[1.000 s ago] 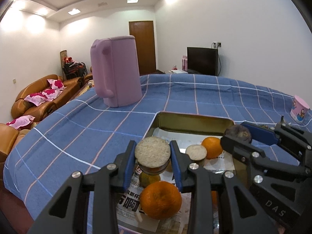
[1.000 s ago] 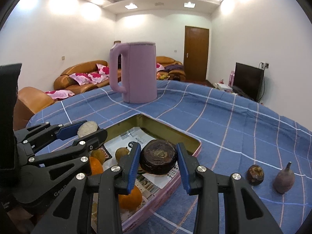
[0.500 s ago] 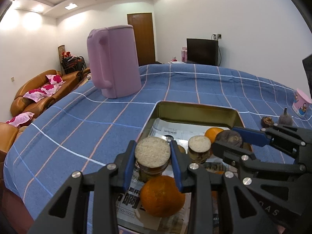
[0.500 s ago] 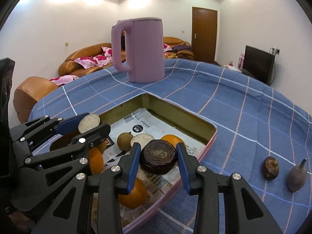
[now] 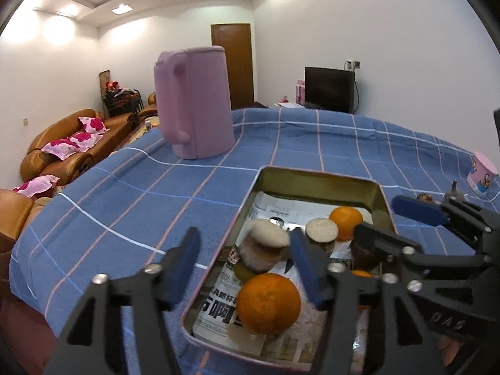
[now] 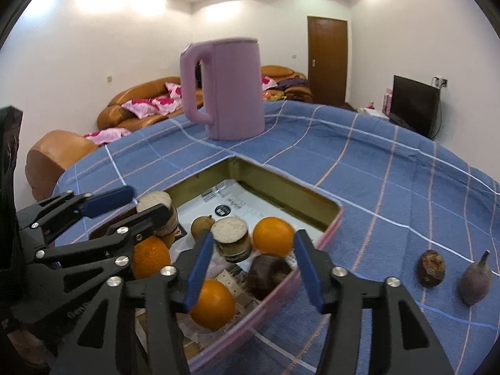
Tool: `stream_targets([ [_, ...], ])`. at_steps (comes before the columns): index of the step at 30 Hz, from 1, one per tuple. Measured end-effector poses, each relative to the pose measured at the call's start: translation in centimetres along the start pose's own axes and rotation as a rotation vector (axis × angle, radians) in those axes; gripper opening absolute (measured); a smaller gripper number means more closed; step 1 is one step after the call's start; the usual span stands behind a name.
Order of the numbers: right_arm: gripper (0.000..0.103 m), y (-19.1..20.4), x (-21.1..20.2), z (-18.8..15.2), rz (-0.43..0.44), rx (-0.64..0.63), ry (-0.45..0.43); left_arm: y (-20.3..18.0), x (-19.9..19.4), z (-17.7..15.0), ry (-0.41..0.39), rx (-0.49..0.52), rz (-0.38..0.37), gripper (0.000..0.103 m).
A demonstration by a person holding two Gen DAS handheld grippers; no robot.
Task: Organize fruits
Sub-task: 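Open the left tool releasing the can while the right releases the dark fruit, then grasp a purple fig with the right tool while the left approaches a brown dried fruit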
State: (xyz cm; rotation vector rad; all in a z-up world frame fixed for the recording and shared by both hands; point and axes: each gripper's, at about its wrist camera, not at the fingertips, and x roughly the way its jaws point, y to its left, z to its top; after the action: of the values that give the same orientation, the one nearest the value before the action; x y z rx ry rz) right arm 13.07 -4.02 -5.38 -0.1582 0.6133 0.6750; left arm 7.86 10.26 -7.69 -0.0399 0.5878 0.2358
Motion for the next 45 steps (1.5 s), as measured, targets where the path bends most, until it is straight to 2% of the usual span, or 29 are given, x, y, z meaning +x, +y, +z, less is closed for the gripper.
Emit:
stream_targets([
  [4,0.064,-1.4,-2.2,-0.1,-0.008,0.041,-0.045,-1.4,-1.5,0.6,-0.042,0.02,-0.023,0.076],
  [7,0.064,-2.8,-4.1,-0.1,-0.062,0.04,-0.071,-3.7,-2.6,1.0,-0.066,0.062,-0.057,0.079],
  [9,0.064,-4.3,-5.6,-0.3,-0.104,0.041,-0.077,-5.4,-3.0,1.3,-0.082,0.093,-0.07,0.091],
  [11,0.064,-5.9,-6.7,-0.6,-0.155,0.047,-0.081,-7.2,-3.3,1.6,-0.099,0.123,-0.085,0.097],
  [19,0.065,-13.5,-8.8,-2.3,-0.399,0.166,-0.042,-13.8,-2.0,2.5,-0.089,0.236,-0.133,0.097],
  [23,0.065,-16.5,-8.1,-2.5,-0.456,0.217,0.003,-15.9,-0.8,2.6,-0.056,0.253,-0.149,0.097],
  [29,0.065,-19.2,-5.7,-2.6,-0.442,0.26,0.076,-17.7,1.1,3.1,-0.014,0.253,-0.153,0.097],
  [41,0.065,-20.8,-2.8,-3.5,-0.386,0.337,0.161,-19.1,2.7,4.2,0.027,0.259,-0.163,0.097],
  [43,0.052,-20.9,-2.8,-3.6,-0.363,0.344,0.163,-19.5,3.0,4.0,0.036,0.266,-0.157,0.097],
  [45,0.052,-21.0,-3.0,-3.7,-0.357,0.354,0.157,-19.7,3.4,3.9,0.056,0.258,-0.167,0.097],
])
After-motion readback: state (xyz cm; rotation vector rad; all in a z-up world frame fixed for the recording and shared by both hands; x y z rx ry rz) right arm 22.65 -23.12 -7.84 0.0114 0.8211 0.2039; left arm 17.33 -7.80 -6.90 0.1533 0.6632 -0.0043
